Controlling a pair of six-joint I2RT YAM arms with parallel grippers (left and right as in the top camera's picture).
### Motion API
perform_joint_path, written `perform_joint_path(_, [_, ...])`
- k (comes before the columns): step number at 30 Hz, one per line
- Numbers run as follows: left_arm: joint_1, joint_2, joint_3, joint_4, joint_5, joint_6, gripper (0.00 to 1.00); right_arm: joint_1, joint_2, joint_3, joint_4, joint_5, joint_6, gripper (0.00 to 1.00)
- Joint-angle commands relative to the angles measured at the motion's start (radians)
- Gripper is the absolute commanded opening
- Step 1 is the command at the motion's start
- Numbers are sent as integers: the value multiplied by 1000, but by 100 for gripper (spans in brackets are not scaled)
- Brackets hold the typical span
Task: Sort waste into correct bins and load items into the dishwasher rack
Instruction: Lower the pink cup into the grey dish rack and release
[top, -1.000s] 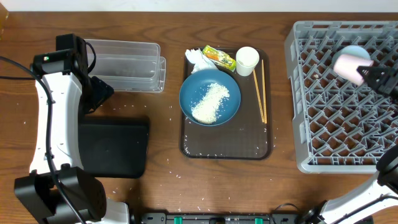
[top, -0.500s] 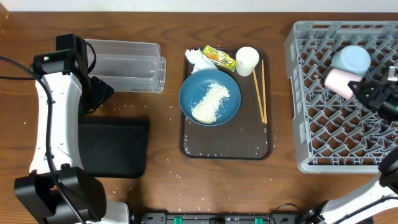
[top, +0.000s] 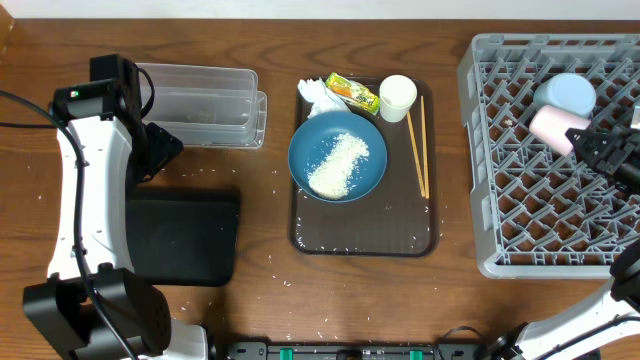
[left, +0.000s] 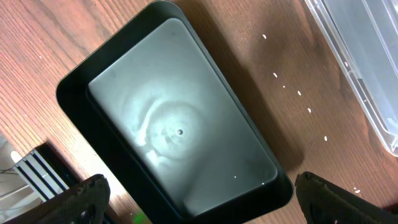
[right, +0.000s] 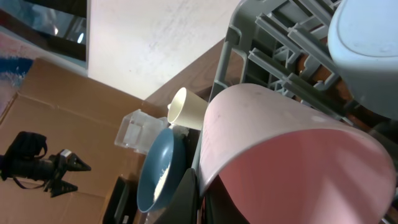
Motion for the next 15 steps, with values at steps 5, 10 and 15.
perform_joint_path(5, [4,-16,-2,-5,-8,6,98,13,93,-10,20,-21,-11,1])
perform_joint_path(10, [4,-16,-2,-5,-8,6,98,9,151,-10,13,-50,-3,1])
perform_joint_path(15, [4,-16,-2,-5,-8,6,98,-21,133,-10,-31,23,-4,1])
